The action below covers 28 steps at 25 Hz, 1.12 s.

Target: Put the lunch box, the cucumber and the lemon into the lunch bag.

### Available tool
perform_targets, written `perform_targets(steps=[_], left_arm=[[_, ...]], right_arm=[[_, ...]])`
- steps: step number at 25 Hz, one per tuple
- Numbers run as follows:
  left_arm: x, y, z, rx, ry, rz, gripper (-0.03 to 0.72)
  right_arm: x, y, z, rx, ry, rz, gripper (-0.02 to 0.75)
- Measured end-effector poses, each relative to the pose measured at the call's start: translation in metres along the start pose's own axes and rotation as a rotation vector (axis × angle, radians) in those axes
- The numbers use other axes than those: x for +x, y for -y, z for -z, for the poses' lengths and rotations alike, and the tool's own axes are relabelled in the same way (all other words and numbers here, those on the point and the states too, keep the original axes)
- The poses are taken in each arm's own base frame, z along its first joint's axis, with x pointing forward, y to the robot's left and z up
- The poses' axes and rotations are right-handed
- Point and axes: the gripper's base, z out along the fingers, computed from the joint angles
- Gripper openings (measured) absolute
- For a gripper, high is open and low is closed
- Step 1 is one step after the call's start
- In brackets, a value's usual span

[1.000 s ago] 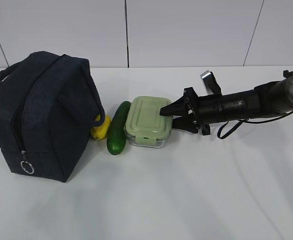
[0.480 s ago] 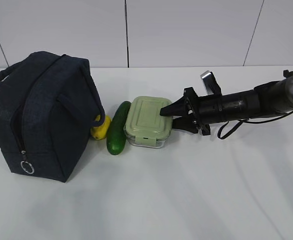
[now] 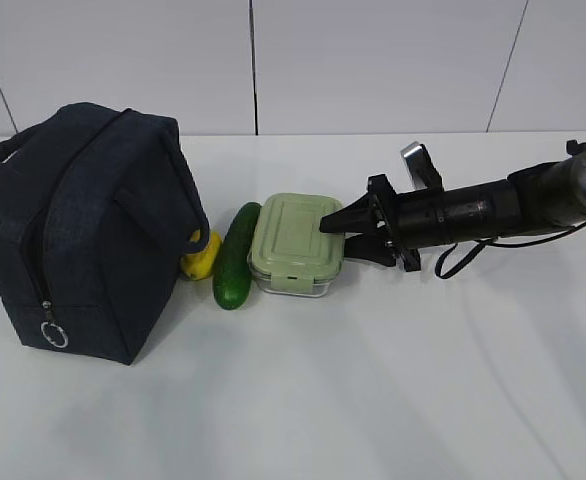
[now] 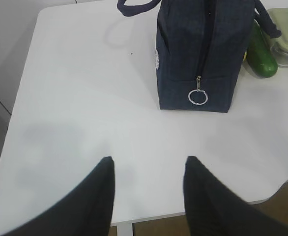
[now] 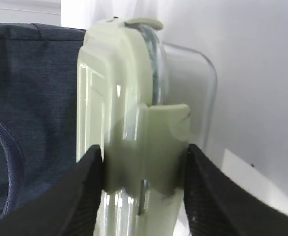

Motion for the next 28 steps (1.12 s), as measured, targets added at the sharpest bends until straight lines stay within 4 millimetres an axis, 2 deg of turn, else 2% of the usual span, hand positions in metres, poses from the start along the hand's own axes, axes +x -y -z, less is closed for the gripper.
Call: perform_targets(steps=[22, 28], left_arm=[[0.0000, 0.0000, 0.0000, 0.000, 0.000, 0.000, 0.333], [0.0000, 0.0000, 0.0000, 0.000, 0.000, 0.000, 0.309]], right_arm=[[0.0023, -0.0023, 0.0001, -0.025, -0.025, 0.010, 0.354], [0.0028, -0.0028, 0.0001, -0.031, -0.031, 0.010, 0.353]])
